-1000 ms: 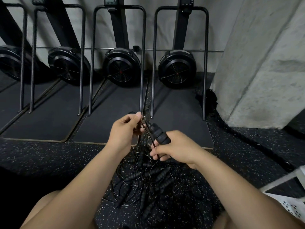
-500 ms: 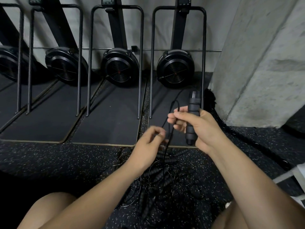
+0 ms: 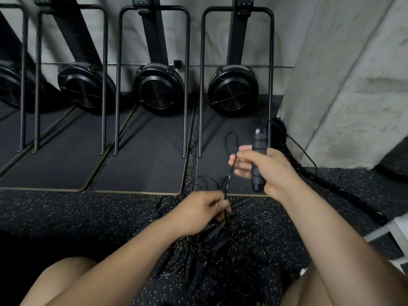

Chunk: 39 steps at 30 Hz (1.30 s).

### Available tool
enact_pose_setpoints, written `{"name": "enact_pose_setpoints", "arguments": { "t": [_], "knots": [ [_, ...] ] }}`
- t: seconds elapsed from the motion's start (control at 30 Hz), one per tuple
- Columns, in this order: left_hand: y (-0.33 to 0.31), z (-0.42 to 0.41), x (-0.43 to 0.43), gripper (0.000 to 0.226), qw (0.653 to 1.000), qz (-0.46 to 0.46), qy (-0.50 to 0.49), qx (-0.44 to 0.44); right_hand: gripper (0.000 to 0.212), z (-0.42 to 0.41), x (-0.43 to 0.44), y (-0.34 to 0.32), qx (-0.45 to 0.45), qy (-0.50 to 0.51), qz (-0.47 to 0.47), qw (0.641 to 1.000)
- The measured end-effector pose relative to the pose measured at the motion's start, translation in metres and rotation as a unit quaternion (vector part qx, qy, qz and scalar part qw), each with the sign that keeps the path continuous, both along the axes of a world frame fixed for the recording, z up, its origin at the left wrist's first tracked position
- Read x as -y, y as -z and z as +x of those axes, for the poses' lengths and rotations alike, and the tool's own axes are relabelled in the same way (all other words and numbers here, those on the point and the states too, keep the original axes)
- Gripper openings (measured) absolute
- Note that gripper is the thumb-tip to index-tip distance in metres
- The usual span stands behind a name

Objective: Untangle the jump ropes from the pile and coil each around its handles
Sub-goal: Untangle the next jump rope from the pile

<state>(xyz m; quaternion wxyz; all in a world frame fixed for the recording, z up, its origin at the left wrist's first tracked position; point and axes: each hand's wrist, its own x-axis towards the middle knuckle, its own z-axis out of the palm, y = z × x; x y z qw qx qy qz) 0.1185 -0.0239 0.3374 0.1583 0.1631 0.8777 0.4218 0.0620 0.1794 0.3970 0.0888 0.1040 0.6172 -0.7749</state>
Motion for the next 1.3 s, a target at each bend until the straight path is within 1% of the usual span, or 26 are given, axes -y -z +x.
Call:
{"name": "enact_pose_setpoints", "arguments": {
  "t": [0.07,0.1,0.2,0.33,0.4,0.5,0.57,0.63,0.7,0.8,0.87,0.9,0.97,1.0,1.03,1.1,1.2,1.27,1.3],
  "knots": [
    [-0.009,-0.004,0.005,0.024,0.997,0.066,-0.048,0.001,0.024,0.004,0.004,0.006,0.020,-0.057,0.099,0.993],
    [-0.013,-0.006,0.008,0.026,0.991,0.114,-0.074,0.015,0.022,0.008,0.007,0.007,0.031,-0.086,0.126,0.988],
    [-0.018,-0.014,0.018,0.031,0.964,0.218,-0.148,0.027,0.024,0.018,0.018,0.010,0.055,-0.169,0.148,0.973],
    [-0.024,-0.025,0.032,0.027,0.916,0.331,-0.219,0.060,0.031,0.030,0.033,0.015,0.055,-0.283,0.150,0.946],
    [-0.025,-0.030,0.038,0.027,0.895,0.365,-0.246,0.077,0.029,0.034,0.039,0.019,0.042,-0.297,0.174,0.938],
    [-0.026,-0.034,0.048,0.027,0.861,0.408,-0.293,0.082,0.023,0.037,0.045,0.021,0.012,-0.290,0.237,0.927],
    [-0.025,-0.036,0.052,0.026,0.844,0.418,-0.324,0.084,0.024,0.039,0.047,0.020,-0.003,-0.281,0.246,0.928],
    [-0.021,-0.037,0.053,0.028,0.842,0.395,-0.356,0.089,0.027,0.040,0.047,0.016,-0.010,-0.264,0.214,0.940],
    [-0.019,-0.037,0.051,0.035,0.846,0.365,-0.372,0.110,0.029,0.040,0.046,0.008,-0.014,-0.243,0.162,0.956],
    [-0.021,-0.030,0.041,0.040,0.856,0.354,-0.343,0.157,0.025,0.040,0.042,-0.005,-0.027,-0.212,0.100,0.972],
    [-0.024,-0.023,0.031,0.037,0.880,0.338,-0.288,0.168,0.025,0.039,0.038,-0.011,-0.035,-0.183,0.052,0.981],
    [-0.025,-0.019,0.026,0.034,0.899,0.321,-0.244,0.172,0.026,0.038,0.037,-0.012,-0.034,-0.165,0.027,0.985],
    [-0.025,-0.011,0.018,0.031,0.939,0.262,-0.129,0.180,0.027,0.035,0.034,-0.015,-0.030,-0.123,-0.020,0.992],
    [-0.024,-0.006,0.014,0.028,0.954,0.228,-0.074,0.180,0.029,0.032,0.032,-0.015,-0.032,-0.102,-0.044,0.993],
    [-0.022,-0.003,0.011,0.024,0.963,0.200,-0.032,0.178,0.030,0.030,0.030,-0.016,-0.036,-0.080,-0.068,0.994],
    [-0.018,0.003,0.006,0.019,0.974,0.166,0.008,0.156,0.026,0.024,0.025,-0.017,-0.039,-0.036,-0.110,0.993],
    [-0.010,0.004,0.005,0.016,0.994,0.073,0.024,0.079,0.015,0.017,0.018,-0.017,-0.033,0.009,-0.144,0.989],
    [-0.006,0.003,0.009,0.013,0.999,0.004,0.031,0.040,0.015,0.014,0.014,-0.016,-0.030,0.025,-0.152,0.988],
    [-0.005,0.002,0.011,0.014,0.999,-0.016,0.033,0.030,0.016,0.012,0.012,-0.015,-0.028,0.030,-0.151,0.988]
  ]
}}
